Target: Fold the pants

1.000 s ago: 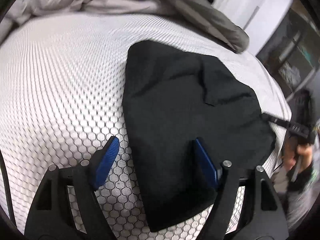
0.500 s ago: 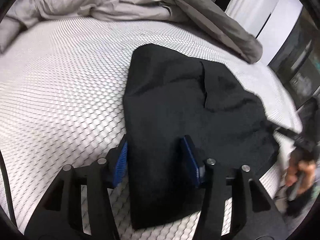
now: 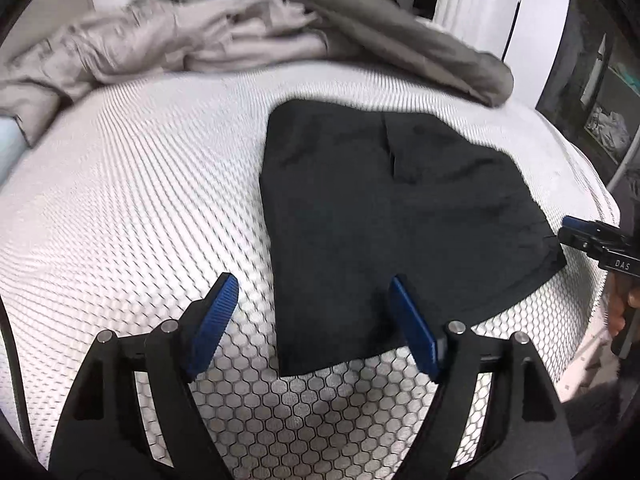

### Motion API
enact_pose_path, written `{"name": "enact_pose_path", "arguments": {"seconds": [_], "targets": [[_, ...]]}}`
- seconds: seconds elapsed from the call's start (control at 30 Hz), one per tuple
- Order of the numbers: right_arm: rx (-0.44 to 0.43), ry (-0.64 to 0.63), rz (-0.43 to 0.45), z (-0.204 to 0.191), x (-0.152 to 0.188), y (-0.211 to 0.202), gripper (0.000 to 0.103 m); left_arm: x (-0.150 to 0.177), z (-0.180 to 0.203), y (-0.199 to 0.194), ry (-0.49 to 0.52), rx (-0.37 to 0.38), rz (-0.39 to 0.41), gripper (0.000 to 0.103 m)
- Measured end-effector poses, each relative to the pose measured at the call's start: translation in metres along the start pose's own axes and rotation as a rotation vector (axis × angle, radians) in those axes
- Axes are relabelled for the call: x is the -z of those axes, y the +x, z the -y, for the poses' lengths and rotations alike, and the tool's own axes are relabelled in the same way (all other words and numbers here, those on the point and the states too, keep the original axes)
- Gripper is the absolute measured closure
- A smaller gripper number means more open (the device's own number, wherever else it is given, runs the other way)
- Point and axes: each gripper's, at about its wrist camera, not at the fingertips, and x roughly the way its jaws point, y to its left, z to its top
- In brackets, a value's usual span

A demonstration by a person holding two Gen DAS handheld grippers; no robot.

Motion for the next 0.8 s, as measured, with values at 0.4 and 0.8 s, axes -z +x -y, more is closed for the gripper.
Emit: {"name": "enact_pose_path", "arguments": {"seconds": [0.4,0.8], "targets": [[-0.039,-0.054,0.286,-0.027,0.011,-0.065,0.0,0.0,0.057,-0.036,0.025,-0.035,0.184,0.001],[-0.072,-0.136,0.359,-0.053,0.021,-0.072,0.0,0.001,0.065,-0.034,0.015,-0.023,0.205,0.001]]}}
